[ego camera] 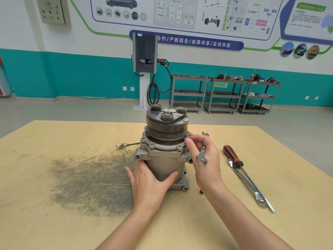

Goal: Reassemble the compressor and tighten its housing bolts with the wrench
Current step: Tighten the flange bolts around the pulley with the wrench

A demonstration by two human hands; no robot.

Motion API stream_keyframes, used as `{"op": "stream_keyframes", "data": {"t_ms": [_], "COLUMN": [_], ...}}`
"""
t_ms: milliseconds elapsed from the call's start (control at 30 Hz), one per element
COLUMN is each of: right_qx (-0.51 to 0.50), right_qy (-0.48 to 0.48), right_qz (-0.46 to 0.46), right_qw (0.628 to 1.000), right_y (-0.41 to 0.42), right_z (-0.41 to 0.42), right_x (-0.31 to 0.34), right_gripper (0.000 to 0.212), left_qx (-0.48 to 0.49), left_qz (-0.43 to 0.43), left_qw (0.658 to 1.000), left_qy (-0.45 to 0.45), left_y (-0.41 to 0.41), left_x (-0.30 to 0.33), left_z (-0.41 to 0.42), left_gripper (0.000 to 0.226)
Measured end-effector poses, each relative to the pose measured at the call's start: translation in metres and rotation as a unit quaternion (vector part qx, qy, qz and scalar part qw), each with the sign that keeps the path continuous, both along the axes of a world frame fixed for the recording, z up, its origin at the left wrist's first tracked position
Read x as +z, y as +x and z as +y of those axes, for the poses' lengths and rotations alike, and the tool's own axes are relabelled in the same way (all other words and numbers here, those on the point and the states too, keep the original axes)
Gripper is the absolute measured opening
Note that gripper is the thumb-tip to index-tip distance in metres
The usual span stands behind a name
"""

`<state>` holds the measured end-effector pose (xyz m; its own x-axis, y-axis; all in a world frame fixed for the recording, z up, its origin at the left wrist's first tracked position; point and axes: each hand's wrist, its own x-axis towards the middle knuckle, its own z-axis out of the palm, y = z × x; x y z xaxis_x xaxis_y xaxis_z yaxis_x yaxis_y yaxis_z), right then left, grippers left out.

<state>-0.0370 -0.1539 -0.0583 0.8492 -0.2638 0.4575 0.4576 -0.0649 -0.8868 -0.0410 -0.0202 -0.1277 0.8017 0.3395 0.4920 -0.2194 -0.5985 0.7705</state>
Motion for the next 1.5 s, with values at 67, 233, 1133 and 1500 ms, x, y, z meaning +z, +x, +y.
{"op": "stream_keyframes", "data": {"t_ms": [67, 233, 1133, 1500], "right_qx": [0.003, -0.016, 0.003, -0.002], "right_qy": [0.010, -0.022, -0.014, -0.021], "right_qz": [0.002, -0.013, -0.008, -0.014], "right_qw": [1.000, 1.000, 1.000, 1.000], "right_y": [0.0000, -0.0025, -0.0012, -0.0009], "right_z": [0.0001, 0.0001, -0.0027, -0.0047], "right_x": [0.0000, -0.0016, 0.0000, -0.0006], "right_gripper": [0.013, 0.015, 0.012, 0.014], "left_qx": [-0.001, 0.002, -0.009, -0.005], "left_qz": [-0.001, -0.006, -0.006, -0.004], "left_qw": [1.000, 1.000, 1.000, 1.000], "left_qy": [0.000, 0.000, -0.009, -0.003], "left_y": [0.0001, 0.0003, 0.0017, 0.0004], "left_x": [0.0002, 0.0001, -0.0015, -0.0008], "left_z": [-0.0002, 0.0000, 0.0004, 0.0008], "left_gripper": [0.094, 0.094, 0.095, 0.095]}}
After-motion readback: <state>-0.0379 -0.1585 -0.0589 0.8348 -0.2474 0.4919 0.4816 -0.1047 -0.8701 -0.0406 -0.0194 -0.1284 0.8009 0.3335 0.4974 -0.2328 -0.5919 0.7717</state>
